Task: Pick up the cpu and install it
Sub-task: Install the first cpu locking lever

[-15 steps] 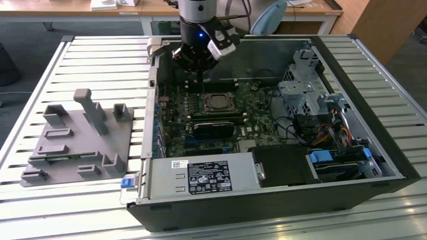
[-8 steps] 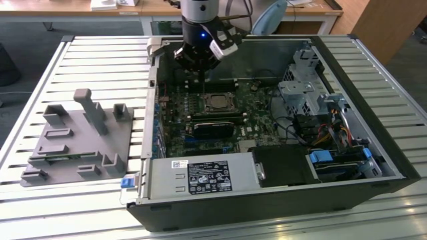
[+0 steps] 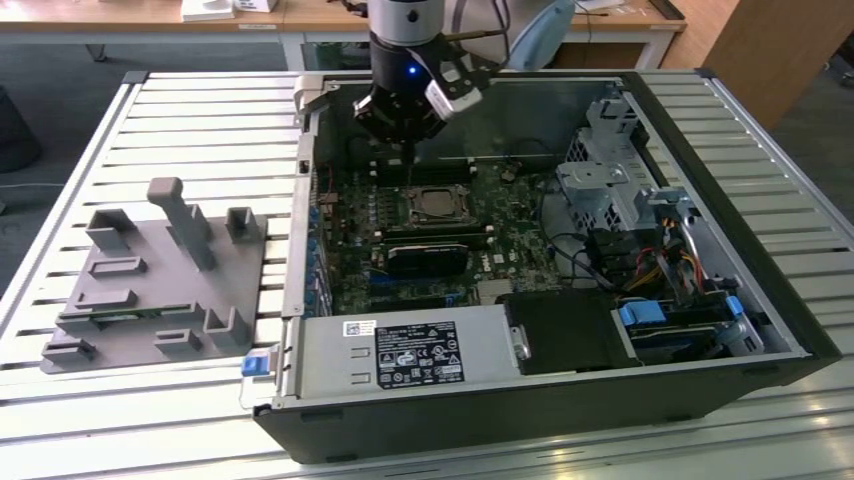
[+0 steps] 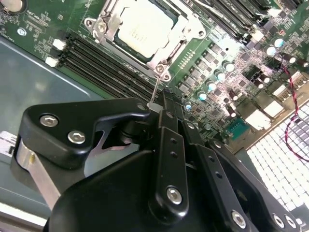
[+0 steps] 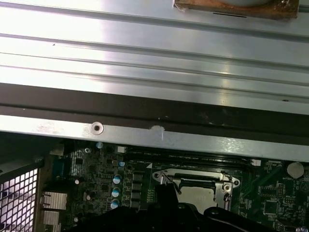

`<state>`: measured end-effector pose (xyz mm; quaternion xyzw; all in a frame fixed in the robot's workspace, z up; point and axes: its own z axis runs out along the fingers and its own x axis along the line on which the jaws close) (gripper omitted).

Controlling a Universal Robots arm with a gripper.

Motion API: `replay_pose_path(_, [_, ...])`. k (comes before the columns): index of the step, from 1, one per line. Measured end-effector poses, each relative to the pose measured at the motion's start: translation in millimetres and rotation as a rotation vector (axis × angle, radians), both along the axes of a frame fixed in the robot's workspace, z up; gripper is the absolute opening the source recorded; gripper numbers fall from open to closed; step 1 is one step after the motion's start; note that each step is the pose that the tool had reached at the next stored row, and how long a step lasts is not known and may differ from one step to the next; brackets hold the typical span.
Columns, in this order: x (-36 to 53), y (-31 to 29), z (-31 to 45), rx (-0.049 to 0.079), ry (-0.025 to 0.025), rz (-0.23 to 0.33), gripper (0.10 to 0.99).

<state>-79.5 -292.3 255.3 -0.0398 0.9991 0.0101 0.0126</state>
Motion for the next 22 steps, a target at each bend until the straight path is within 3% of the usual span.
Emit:
replay_pose_path(12, [5.6,0.0,-0.9,0.0,0.0,-0.016,0.106])
replay_pose_path(17, [6.1,0.0,-2.3,0.0,0.0,-0.053,0.106])
replay_pose_path(18, [6.1,0.0,-2.9,0.003,0.0001,-0.054,0.106])
replay_pose_path(21, [6.1,-0.1,-4.4,0.035,0.0009,-0.055,0.106])
replay_pose_path(22, [6.3,-0.2,-5.2,0.039,0.001,-0.055,0.106])
